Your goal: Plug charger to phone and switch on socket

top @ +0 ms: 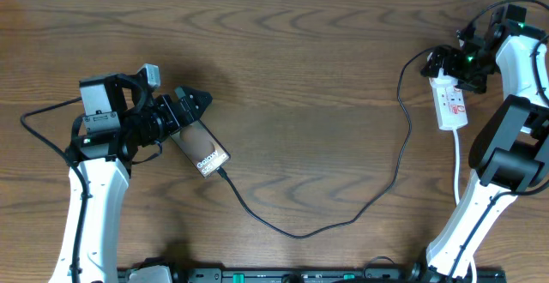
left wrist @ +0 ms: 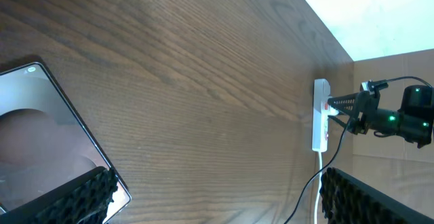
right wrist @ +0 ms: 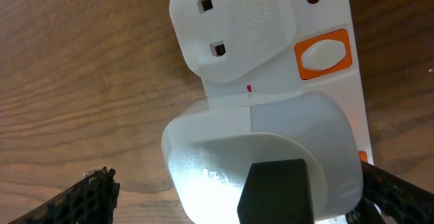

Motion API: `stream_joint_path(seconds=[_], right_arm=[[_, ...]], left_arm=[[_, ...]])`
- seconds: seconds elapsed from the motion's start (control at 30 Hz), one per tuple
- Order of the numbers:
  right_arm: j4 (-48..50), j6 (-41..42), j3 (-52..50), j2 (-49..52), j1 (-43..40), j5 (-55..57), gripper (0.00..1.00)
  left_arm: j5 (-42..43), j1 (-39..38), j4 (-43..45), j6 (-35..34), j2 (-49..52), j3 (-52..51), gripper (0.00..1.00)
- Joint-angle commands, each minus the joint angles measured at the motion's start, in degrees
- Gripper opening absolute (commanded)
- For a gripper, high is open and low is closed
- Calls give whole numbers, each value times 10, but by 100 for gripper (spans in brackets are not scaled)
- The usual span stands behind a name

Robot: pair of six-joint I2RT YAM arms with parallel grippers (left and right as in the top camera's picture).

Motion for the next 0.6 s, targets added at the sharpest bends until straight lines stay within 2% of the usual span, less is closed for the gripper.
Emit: stream_joint_path(seconds=[0.0,0.57], right_arm=[[-3,25,-24,30,38,-83,99],[-30,24,11,29,11,-78,99]], left_arm=[[-3,-2,-1,8,4,16,98],[-3,-2,-1,10,4,16,98]])
